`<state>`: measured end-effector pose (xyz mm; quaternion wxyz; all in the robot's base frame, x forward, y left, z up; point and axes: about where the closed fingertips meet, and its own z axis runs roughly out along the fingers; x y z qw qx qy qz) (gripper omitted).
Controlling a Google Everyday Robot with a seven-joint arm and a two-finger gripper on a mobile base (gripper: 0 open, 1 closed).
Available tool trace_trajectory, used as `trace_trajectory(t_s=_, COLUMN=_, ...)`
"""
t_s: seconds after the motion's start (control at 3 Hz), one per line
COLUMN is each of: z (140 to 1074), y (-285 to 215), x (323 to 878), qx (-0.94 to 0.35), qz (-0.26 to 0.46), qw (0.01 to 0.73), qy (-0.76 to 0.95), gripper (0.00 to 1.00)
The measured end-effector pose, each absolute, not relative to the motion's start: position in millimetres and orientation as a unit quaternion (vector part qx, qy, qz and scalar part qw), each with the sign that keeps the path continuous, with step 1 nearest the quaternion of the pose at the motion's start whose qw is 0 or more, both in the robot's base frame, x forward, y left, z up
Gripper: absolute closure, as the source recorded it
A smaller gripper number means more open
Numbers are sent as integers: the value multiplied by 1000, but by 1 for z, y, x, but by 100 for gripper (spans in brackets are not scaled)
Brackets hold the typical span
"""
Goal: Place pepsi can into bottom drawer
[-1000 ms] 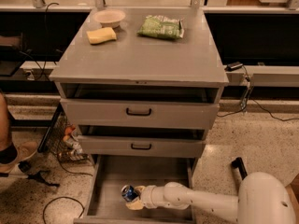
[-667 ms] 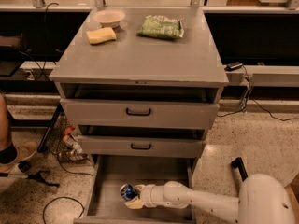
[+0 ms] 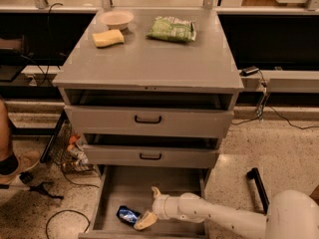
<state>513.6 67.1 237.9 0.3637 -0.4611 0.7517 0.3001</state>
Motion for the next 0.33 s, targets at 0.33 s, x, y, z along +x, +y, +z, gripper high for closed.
trace_trajectory(t_s=0.33, z=265, y=38, x=507, qx=-459, qz=293, qw=381, qy=747, gripper=0)
